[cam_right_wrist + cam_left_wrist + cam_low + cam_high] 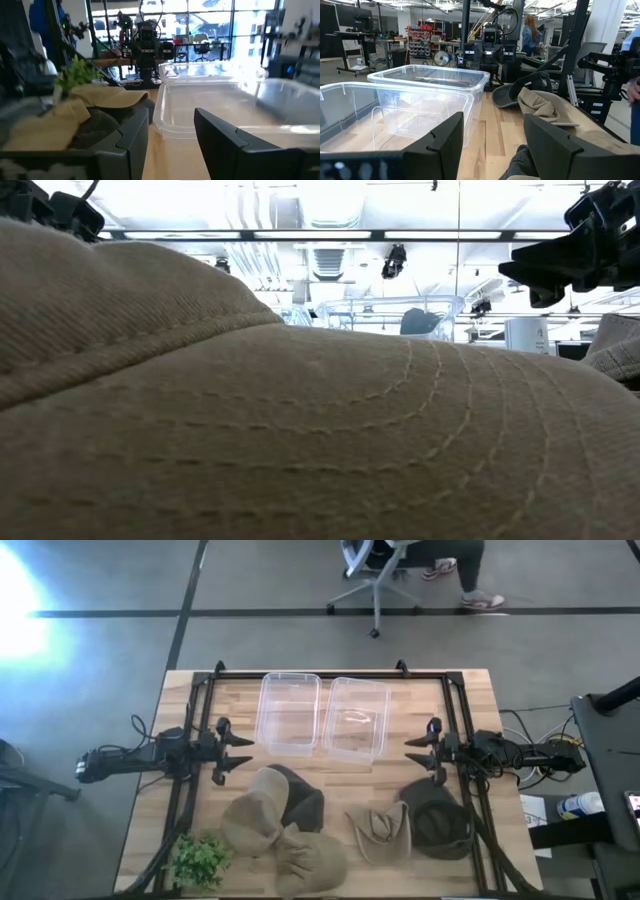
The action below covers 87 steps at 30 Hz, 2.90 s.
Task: Pick & Place hat
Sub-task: Put the bottom brown cap into the right transparent bin
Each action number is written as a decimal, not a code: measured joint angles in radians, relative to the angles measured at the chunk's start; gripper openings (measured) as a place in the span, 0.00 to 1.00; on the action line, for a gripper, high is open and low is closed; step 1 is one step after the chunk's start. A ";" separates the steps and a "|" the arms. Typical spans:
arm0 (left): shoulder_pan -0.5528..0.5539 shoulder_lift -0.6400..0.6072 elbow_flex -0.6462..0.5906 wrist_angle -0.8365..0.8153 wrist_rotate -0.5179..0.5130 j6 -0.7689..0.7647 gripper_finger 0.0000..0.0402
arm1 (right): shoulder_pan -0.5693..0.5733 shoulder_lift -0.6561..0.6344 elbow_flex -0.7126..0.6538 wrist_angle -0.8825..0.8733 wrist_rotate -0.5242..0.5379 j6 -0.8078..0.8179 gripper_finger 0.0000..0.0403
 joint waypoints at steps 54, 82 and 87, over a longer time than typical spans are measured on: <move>0.000 0.000 0.000 0.000 0.000 0.000 0.50 | 0.423 1.245 0.609 0.055 -0.293 1.350 0.69; 0.000 0.000 0.000 -0.001 0.000 0.000 0.50 | 0.493 1.868 0.912 0.340 -0.291 1.498 0.65; 0.000 0.002 0.000 -0.002 0.000 0.000 0.50 | 0.491 1.917 0.913 0.342 -0.207 1.554 0.65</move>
